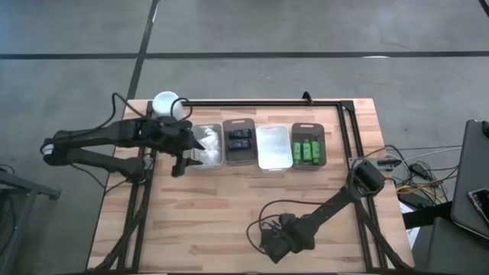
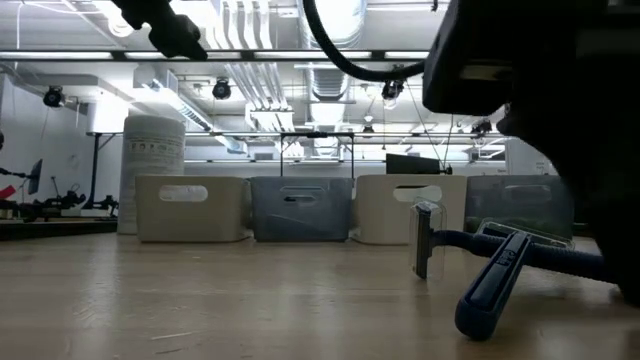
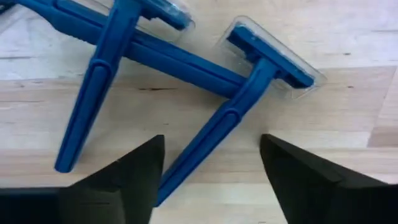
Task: Pick & Place Travel size toiletries
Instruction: Put the right razor in the left white bin
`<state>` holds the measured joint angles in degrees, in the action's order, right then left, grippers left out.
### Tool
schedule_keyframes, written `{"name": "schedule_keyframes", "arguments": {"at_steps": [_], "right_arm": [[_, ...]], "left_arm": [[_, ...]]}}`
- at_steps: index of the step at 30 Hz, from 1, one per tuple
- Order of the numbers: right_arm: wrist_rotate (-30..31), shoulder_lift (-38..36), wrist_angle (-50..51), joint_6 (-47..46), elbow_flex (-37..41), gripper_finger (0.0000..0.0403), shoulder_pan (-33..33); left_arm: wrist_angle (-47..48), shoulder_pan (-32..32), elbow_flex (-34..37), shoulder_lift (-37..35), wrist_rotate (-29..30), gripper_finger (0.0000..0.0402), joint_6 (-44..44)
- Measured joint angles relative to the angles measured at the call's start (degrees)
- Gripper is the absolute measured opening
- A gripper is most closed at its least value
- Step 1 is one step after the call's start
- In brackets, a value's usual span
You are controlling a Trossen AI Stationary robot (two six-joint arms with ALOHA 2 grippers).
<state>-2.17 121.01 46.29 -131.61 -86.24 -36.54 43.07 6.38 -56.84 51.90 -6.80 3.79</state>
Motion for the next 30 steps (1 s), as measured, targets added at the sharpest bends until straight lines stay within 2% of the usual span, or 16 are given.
{"name": "schedule_keyframes", "arguments": {"at_steps": [5, 16, 25, 30], "right_arm": [[-0.02, 0.48, 0.84, 0.01, 0.03, 0.0197, 0.18], [0.58, 0.46, 3.03, 2.26, -0.49, 0.0027, 0.13], [1.82, 0.55, 4.08, 2.76, -3.34, 0.0032, 0.18], [8.44, -2.51, 12.78, 2.80, -8.60, 0.0023, 0.36]], "left_arm": [[-0.06, -0.01, -0.09, -0.52, -0.01, 0.0257, 0.02], [-0.06, -0.01, -0.09, -0.48, -0.01, 0.0257, 0.02], [-0.22, -0.01, -0.07, -0.48, -0.03, 0.0257, -2.08], [-0.17, -0.01, -0.02, -0.48, -0.03, 0.0257, -3.77]]}}
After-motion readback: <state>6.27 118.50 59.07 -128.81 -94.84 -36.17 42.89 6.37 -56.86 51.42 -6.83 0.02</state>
